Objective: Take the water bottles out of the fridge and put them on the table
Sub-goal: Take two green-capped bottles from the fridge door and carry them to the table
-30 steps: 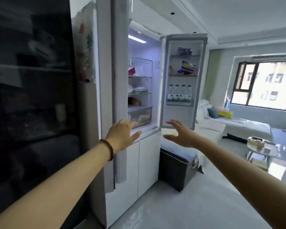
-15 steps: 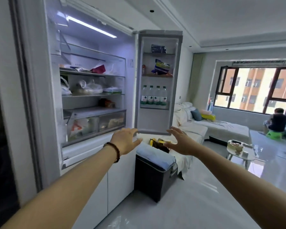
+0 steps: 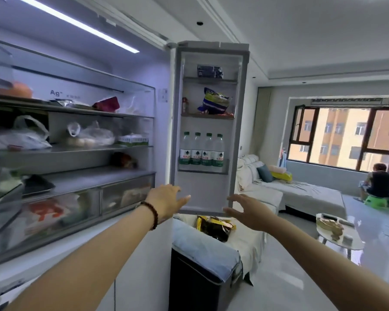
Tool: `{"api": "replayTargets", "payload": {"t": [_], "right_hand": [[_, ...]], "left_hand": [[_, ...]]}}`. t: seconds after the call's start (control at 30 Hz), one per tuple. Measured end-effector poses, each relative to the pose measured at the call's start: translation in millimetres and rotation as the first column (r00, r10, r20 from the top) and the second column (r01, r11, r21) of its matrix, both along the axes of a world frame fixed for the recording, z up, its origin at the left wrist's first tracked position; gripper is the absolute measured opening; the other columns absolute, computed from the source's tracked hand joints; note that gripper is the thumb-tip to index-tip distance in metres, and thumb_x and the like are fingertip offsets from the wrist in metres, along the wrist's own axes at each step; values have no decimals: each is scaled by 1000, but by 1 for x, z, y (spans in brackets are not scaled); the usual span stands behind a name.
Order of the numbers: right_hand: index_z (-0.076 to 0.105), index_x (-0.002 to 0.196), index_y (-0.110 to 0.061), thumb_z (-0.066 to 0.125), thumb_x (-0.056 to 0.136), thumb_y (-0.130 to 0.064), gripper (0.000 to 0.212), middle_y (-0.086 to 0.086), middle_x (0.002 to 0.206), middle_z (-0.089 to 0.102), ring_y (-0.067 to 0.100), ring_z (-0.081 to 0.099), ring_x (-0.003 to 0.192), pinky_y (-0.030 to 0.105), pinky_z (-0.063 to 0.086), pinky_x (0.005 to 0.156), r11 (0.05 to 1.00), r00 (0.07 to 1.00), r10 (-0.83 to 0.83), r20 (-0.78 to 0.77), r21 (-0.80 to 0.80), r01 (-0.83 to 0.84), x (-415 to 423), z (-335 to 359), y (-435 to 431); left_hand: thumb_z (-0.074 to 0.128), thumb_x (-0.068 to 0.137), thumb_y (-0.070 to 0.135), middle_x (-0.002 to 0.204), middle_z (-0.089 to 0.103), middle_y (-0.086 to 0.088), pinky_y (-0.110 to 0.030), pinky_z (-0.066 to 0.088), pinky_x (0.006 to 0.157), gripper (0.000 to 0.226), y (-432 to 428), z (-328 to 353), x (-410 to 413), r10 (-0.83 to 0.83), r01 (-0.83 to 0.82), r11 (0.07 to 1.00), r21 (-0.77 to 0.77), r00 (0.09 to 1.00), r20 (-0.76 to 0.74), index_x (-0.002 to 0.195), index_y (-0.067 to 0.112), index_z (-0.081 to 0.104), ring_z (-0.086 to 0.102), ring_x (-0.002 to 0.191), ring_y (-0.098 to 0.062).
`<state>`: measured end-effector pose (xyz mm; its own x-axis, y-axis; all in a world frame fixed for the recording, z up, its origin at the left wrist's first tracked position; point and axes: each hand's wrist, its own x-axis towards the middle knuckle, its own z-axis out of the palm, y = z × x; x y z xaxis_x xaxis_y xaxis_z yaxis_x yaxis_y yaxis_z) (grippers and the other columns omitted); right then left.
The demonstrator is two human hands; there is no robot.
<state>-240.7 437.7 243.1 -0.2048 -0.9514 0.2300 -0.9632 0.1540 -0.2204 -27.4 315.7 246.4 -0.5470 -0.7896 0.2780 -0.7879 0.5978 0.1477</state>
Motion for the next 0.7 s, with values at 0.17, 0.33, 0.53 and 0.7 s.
{"api": "replayTargets", "payload": {"t": [0.17,0.33,0.53,0.7], "right_hand": [[43,136,-21,46,89,-53,56,3,142,47,21,47,126,33,37,102,997,998,-56,32,-44,58,-57,13,-80],[43,134,-24,46,87,-58,58,2,142,46,21,49,124,36,40,102,997,997,-70,39,-33,71,-127,16,-161],[40,138,-22,48,87,-57,63,2,146,42,21,45,130,37,38,106,993,1000,0,9,-118,1,-213,29,-265],[29,143,-28,51,85,-57,69,-4,154,28,18,36,136,40,35,110,972,992,122,-30,-196,-126,-272,53,-355]], "left_hand": [[31,90,61,139,48,-5,-37,43,94,64,-93,16,-55,-73,72,997,-33,996,-54,136,18,40,47,124,-21],[29,89,62,134,50,-6,-37,44,95,65,-176,24,-111,-69,67,990,-126,998,-11,136,19,38,48,121,-21],[30,88,62,137,50,-3,-44,42,100,65,-268,30,-186,-35,13,975,-220,995,-94,137,20,38,46,124,-21],[28,87,65,153,26,-2,-42,22,113,72,-338,41,-249,0,-34,961,-274,992,-123,146,24,18,26,139,-22]]}}
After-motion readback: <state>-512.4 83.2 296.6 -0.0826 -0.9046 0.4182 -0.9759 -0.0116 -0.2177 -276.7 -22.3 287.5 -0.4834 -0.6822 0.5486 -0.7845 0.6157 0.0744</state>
